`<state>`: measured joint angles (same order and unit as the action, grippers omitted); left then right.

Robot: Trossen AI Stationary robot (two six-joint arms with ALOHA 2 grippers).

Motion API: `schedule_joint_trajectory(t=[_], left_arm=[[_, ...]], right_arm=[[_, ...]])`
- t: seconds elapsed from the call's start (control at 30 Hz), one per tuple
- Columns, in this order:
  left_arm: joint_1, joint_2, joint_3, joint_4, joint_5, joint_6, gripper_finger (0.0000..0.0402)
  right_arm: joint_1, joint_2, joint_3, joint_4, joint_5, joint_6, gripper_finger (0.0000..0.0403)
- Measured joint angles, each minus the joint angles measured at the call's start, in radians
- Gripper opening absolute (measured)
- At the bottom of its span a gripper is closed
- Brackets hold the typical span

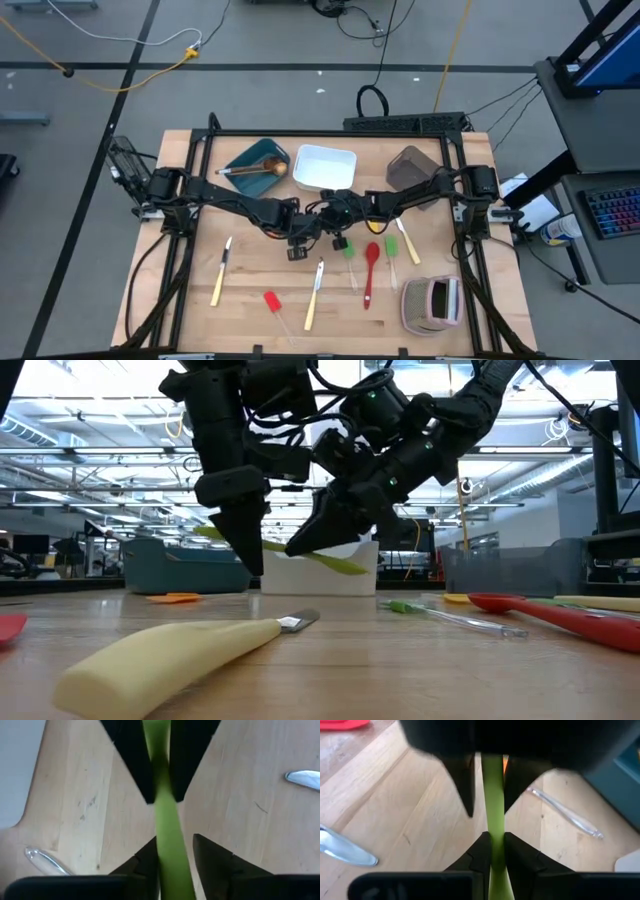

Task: Pick & Place Kitchen Items
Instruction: Put the light green serving spoon into the blue bin

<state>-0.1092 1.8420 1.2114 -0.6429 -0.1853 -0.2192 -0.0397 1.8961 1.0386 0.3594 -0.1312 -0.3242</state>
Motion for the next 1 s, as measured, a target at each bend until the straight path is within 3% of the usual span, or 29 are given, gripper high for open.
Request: schedule_joint_trajectory(t=[0.47,0.6,0.7,1.0], left_arm=[[-0.001,-0.002,0.000,0.010,-0.055,0.006,0.0098],[-0.001,-0.002,0.000,0.010,-0.056,0.001,0.0074],[-0.001,-0.003,0.000,0.010,-0.056,0.000,0.0048],[-0.001,-0.003,0.002,-0.023,-0.052,-0.078,0.0048]], right_arm=[[-0.005,0.003,-0.003,-0.050,0.025,0.025,0.0039],[-0.005,0.003,-0.004,-0.045,0.025,0.025,0.0040],[-0.005,0.004,-0.004,-0.045,0.025,0.025,0.0046],[-0.002,-0.003,-0.004,-0.043,0.027,0.025,0.0074]])
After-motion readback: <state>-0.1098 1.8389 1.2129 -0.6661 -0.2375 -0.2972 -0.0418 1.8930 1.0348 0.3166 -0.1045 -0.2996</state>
